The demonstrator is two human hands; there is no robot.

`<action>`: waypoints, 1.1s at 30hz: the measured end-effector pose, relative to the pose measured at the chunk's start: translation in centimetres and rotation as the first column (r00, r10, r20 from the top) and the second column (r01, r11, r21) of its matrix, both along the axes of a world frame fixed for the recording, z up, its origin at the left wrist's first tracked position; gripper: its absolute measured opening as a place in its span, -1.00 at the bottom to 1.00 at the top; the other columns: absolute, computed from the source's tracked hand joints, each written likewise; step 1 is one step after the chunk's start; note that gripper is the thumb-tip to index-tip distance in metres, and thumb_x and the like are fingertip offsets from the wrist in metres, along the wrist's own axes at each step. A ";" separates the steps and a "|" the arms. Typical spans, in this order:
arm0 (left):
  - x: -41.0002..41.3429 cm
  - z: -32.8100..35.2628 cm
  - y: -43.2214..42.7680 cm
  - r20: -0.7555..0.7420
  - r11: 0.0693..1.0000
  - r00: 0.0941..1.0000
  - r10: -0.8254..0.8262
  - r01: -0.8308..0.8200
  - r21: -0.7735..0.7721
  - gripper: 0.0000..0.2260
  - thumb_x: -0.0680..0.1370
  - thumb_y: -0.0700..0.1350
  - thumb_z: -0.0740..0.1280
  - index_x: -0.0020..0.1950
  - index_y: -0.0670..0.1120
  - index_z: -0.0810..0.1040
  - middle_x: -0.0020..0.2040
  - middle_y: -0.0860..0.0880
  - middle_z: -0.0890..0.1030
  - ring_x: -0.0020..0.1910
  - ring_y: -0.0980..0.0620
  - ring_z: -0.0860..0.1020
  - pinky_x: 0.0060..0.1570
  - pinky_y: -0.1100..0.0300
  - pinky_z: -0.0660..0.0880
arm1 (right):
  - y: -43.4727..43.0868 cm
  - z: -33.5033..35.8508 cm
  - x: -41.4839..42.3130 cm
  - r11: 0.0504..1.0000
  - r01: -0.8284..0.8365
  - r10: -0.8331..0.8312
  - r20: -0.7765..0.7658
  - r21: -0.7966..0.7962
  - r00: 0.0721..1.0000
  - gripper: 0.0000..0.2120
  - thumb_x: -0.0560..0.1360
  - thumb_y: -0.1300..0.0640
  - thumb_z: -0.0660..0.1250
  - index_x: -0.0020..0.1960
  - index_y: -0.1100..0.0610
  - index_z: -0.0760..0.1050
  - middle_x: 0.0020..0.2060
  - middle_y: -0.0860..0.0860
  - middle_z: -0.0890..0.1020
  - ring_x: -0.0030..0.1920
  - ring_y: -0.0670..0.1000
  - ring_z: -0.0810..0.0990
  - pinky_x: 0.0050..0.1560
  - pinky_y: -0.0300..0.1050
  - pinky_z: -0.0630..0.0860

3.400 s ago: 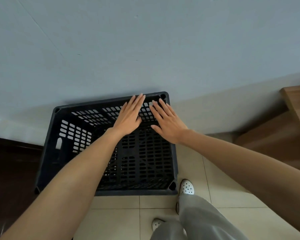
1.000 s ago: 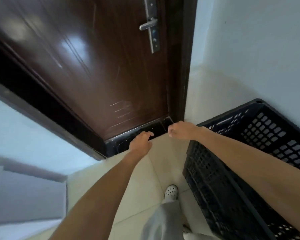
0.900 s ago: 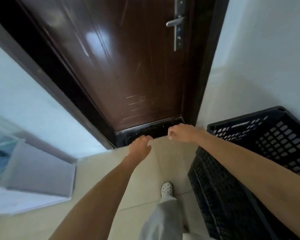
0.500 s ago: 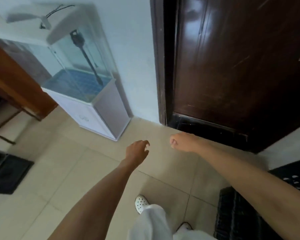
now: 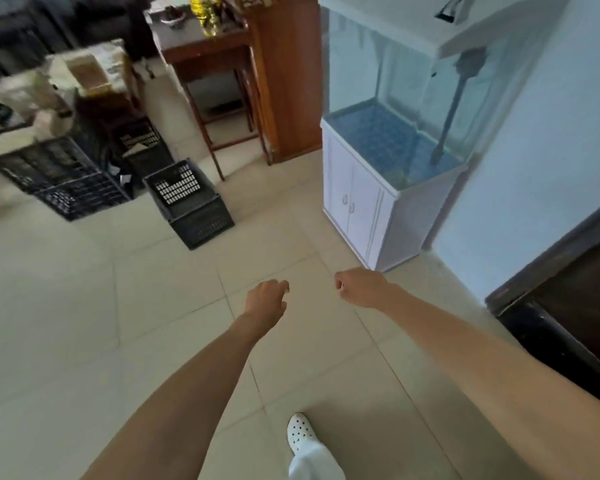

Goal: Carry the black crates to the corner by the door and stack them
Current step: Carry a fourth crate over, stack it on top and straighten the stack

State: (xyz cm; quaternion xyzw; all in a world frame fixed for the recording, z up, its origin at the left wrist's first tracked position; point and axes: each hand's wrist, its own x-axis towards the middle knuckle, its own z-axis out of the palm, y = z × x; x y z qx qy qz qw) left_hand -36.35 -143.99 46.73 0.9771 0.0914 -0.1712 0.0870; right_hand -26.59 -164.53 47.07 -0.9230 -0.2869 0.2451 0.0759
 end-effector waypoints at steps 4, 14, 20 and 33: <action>-0.5 0.7 11.4 0.002 0.988 0.988 0.153 -0.153 0.020 -0.70 0.59 -0.12 0.26 0.34 -0.01 0.47 0.27 -0.04 0.54 0.25 -0.10 0.52 0.15 0.03 0.48 | 11.7 0.0 2.9 0.991 -0.130 0.131 0.025 -0.014 0.991 -0.79 0.51 0.14 0.15 0.08 0.06 0.50 0.05 0.04 0.58 0.06 0.09 0.55 -0.08 -0.08 0.39; -0.2 -0.9 28.9 0.013 0.926 0.926 0.378 -0.378 0.016 -0.68 0.58 -0.14 0.26 0.33 0.02 0.48 0.24 0.00 0.57 0.25 -0.05 0.52 0.12 0.09 0.47 | 33.2 -1.2 7.3 0.902 -0.424 0.427 0.012 -0.084 0.904 -0.76 0.54 0.14 0.15 0.15 0.05 0.49 0.15 0.04 0.58 0.12 0.10 0.54 -0.09 -0.11 0.37; 5.8 -2.7 38.1 -0.007 0.907 0.908 0.420 -0.419 0.033 -0.65 0.59 -0.12 0.25 0.38 0.02 0.43 0.26 -0.01 0.56 0.25 -0.07 0.53 0.13 0.06 0.48 | 43.3 -2.3 14.9 0.848 -0.510 0.511 -0.032 -0.148 0.859 -0.75 0.56 0.09 0.17 0.20 0.07 0.48 0.18 0.05 0.56 0.15 0.11 0.53 -0.06 -0.08 0.37; 24.1 -2.6 60.9 0.012 0.882 0.883 0.470 -0.469 -0.047 -0.53 0.57 -0.10 0.29 0.47 0.04 0.29 0.21 -0.04 0.60 0.18 -0.11 0.57 0.04 0.00 0.51 | 67.1 -0.8 35.3 0.867 -0.473 0.472 -0.047 -0.156 0.880 -0.79 0.57 0.09 0.16 0.11 0.11 0.50 0.05 0.12 0.59 0.00 0.15 0.58 -0.12 -0.05 0.45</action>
